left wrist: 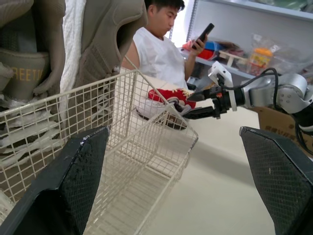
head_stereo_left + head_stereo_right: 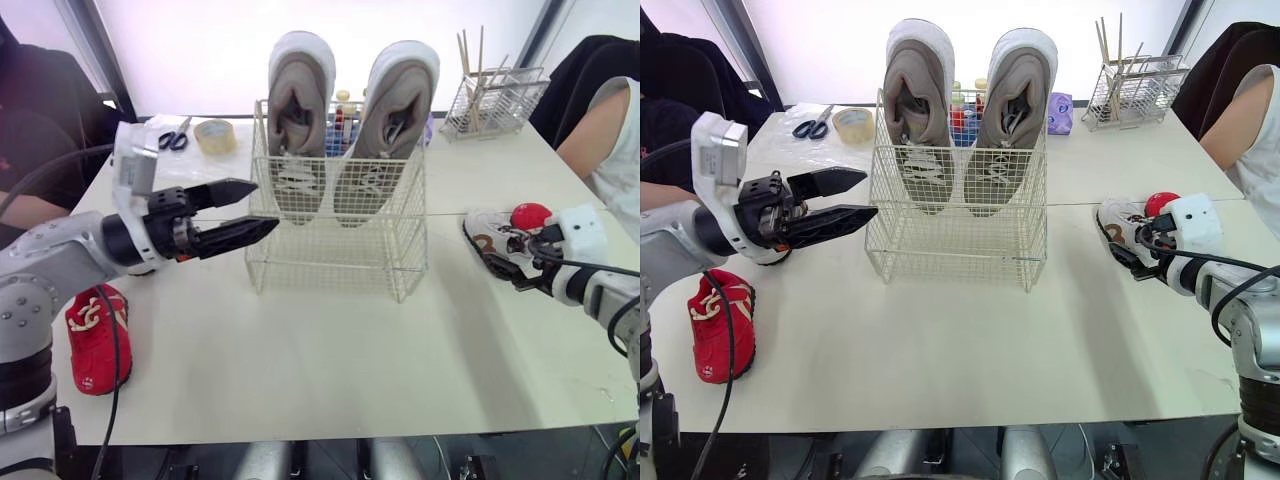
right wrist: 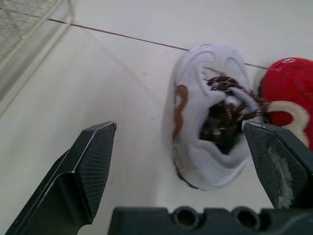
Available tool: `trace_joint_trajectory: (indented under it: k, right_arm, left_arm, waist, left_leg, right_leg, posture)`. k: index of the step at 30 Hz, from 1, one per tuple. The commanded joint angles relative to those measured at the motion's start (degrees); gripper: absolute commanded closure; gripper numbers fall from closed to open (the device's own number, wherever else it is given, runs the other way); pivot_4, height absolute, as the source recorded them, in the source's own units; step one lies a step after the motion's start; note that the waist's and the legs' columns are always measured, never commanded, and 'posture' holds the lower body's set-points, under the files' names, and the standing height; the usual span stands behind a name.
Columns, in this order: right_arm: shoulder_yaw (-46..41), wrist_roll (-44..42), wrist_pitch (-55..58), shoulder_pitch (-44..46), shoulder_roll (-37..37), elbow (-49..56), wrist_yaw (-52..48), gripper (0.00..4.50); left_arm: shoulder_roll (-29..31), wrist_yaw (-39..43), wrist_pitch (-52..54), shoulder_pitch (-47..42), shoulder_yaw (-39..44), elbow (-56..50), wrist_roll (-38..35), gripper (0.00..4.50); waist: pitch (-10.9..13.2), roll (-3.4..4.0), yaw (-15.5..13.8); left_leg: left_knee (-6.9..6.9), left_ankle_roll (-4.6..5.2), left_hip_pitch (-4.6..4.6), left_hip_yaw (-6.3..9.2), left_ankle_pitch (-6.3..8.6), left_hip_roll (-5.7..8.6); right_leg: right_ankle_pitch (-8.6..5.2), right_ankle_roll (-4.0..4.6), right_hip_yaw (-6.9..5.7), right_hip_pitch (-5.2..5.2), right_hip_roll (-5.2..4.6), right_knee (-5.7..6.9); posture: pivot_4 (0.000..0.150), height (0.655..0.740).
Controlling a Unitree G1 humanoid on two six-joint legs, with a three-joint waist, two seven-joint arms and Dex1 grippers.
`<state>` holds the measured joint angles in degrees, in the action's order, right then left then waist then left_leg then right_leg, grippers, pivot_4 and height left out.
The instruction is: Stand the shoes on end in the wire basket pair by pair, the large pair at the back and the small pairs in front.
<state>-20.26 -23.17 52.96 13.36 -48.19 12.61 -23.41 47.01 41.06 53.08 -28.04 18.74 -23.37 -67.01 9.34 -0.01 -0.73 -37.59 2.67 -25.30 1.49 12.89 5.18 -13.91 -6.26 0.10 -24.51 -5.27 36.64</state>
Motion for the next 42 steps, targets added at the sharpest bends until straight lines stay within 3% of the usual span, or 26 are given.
trace_joint_trajectory:
  k: [1,16,19,25,27,33,42]
  right_arm:
    - [-0.30,2.49,-3.68,0.93,0.23,-2.00,0.72,0.00]
    - [4.90,6.70,-7.14,5.67,4.00,-14.39,0.82,0.00]
    - [5.58,7.59,-7.73,6.88,4.24,-16.14,0.60,0.84]
    - [5.98,8.21,-8.29,8.14,3.60,-16.73,-0.62,3.75]
    - [5.38,8.20,-7.73,8.77,2.25,-15.44,-1.40,4.47]
    - [1.82,7.14,-9.09,17.08,-3.36,-10.70,-3.77,4.49]
    - [-0.46,1.34,-27.28,36.31,-3.96,-6.36,-11.02,4.49]
  left_arm:
    - [0.62,0.29,-1.35,0.60,0.42,-1.75,0.70,0.05]
    - [0.45,-3.11,-2.00,2.65,0.40,-5.82,1.50,0.05]
    - [0.45,-3.77,-2.04,2.69,0.50,-6.31,1.41,0.00]
    - [0.58,-4.68,-2.14,2.79,0.58,-6.72,1.69,0.00]
    - [0.77,-4.71,-2.16,2.60,0.64,-6.46,1.85,0.00]
    - [1.22,-4.07,-2.47,-0.47,0.66,-2.47,2.87,0.00]
    - [0.15,-2.12,-1.09,-10.06,0.83,8.38,1.42,0.00]
  waist:
    - [0.00,0.00,0.01]
    - [0.00,0.00,0.03]
    - [0.00,0.00,0.07]
    - [0.00,0.00,0.08]
    - [0.00,0.00,0.06]
    - [0.22,0.35,0.06]
    - [0.28,0.30,0.03]
  left_leg:
    - [0.02,0.00,0.01,0.00,0.00,0.00]
    - [0.36,-0.02,0.06,0.00,-0.15,-0.01]
    - [0.36,-0.03,0.07,0.00,-0.16,-0.01]
    - [0.37,-0.03,0.10,0.00,-0.16,-0.01]
    - [0.38,-0.03,0.10,0.00,-0.16,-0.01]
    - [0.38,-0.03,0.08,-0.01,-0.17,0.00]
    - [0.59,-0.12,0.07,0.04,-0.23,-0.10]
  right_leg:
    - [0.00,0.00,0.00,0.01,0.00,-0.02]
    - [0.03,0.03,0.00,0.02,0.02,-0.25]
    - [0.03,0.03,0.00,0.02,0.03,-0.26]
    - [0.04,0.04,0.00,0.05,0.04,-0.27]
    - [0.04,0.04,0.00,0.05,0.04,-0.27]
    - [0.05,0.05,0.00,0.02,0.03,-0.28]
    - [0.18,-0.17,-0.08,-0.03,0.15,-0.38]
  posture:
    - [0.150,0.7400]
    - [0.150,0.7400]
    - [0.150,0.7400]
    - [0.150,0.7400]
    - [0.150,0.7400]
    - [0.150,0.7400]
    - [0.150,0.7400]
